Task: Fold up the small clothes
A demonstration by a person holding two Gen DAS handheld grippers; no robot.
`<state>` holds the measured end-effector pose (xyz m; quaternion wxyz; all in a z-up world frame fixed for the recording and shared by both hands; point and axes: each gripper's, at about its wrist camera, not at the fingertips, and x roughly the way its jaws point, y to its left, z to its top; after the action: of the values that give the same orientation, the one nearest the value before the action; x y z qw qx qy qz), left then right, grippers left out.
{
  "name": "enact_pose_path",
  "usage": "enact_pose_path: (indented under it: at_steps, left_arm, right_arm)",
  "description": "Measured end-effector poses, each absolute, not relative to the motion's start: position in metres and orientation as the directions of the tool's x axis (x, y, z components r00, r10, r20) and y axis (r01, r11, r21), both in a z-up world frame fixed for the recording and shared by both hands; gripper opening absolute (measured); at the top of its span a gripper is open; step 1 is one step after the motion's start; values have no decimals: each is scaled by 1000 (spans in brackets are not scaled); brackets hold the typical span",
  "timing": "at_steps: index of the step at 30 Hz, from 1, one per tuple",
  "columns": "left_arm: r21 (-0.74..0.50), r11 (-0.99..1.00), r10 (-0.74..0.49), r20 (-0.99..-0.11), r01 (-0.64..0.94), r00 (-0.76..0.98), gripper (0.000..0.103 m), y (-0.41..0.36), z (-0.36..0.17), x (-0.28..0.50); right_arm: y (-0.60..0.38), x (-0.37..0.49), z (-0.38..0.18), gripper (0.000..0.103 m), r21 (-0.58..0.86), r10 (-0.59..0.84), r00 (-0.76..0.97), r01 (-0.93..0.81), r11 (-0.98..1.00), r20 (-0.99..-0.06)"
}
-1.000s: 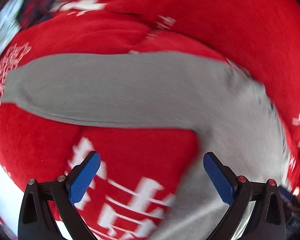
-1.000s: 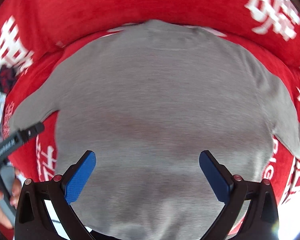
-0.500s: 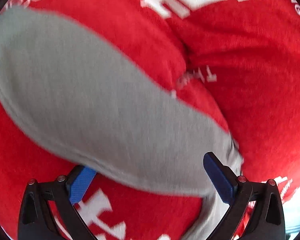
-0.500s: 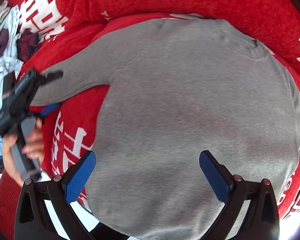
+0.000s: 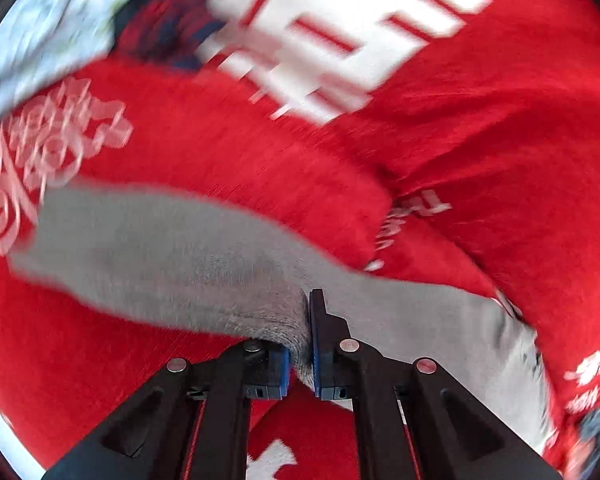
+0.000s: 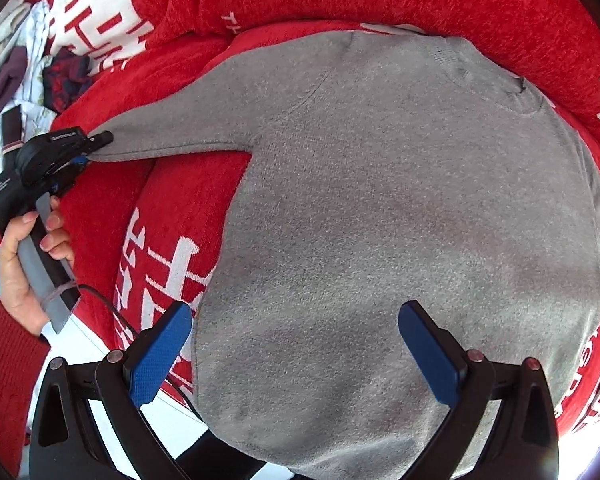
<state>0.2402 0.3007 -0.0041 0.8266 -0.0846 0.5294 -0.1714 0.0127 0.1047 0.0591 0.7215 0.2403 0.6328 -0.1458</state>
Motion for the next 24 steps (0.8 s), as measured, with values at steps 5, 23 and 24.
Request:
enact_pose_path:
  at_steps: [5,23,24]
  left_arm:
    - [-294,861,-468,-778,415,420,9,246,52,221]
    - [-340,552,-542,-840,762,18,9,-21,33,46]
    - [-331,575,-520,-854,748,22,10,-16,30,48]
  right_arm:
    - [85,-7,69,103,174,83,182,564,807,-980]
    - [-74,-161,83,103,205,-12,254,809,551,-967]
    - [-81,-168,79,103,220,0,259,819,530,-966]
